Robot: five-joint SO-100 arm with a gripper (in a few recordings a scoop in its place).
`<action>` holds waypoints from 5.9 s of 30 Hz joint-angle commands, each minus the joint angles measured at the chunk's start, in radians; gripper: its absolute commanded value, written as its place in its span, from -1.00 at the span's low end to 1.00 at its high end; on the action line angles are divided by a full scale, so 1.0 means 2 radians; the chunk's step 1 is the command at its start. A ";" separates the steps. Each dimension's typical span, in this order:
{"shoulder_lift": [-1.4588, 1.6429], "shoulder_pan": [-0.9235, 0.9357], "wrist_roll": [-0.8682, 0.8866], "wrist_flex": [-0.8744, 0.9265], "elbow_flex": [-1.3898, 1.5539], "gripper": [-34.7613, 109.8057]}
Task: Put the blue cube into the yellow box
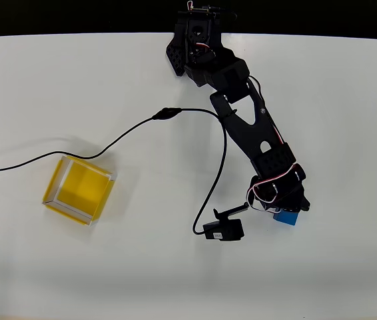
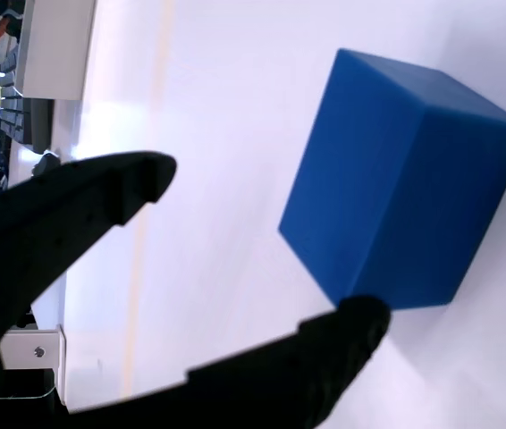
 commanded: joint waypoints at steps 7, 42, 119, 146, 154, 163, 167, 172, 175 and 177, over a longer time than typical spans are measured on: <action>-0.033 -0.012 0.006 -0.002 -0.107 0.04; 0.068 0.061 -0.095 0.010 -0.049 -0.31; 0.146 0.644 -0.376 -0.494 0.327 -0.07; 0.620 0.578 -0.491 -0.379 0.545 -0.09; 0.807 0.518 -0.511 -0.352 0.728 -0.24; 0.952 0.453 -0.456 -0.283 0.851 -0.46; 1.004 0.429 -0.428 -0.216 0.878 -0.49; 1.075 0.410 -0.403 -0.140 0.923 -0.52; 1.098 0.393 -0.389 -0.074 0.930 -0.52; 1.120 0.381 -0.385 -0.035 0.942 -0.52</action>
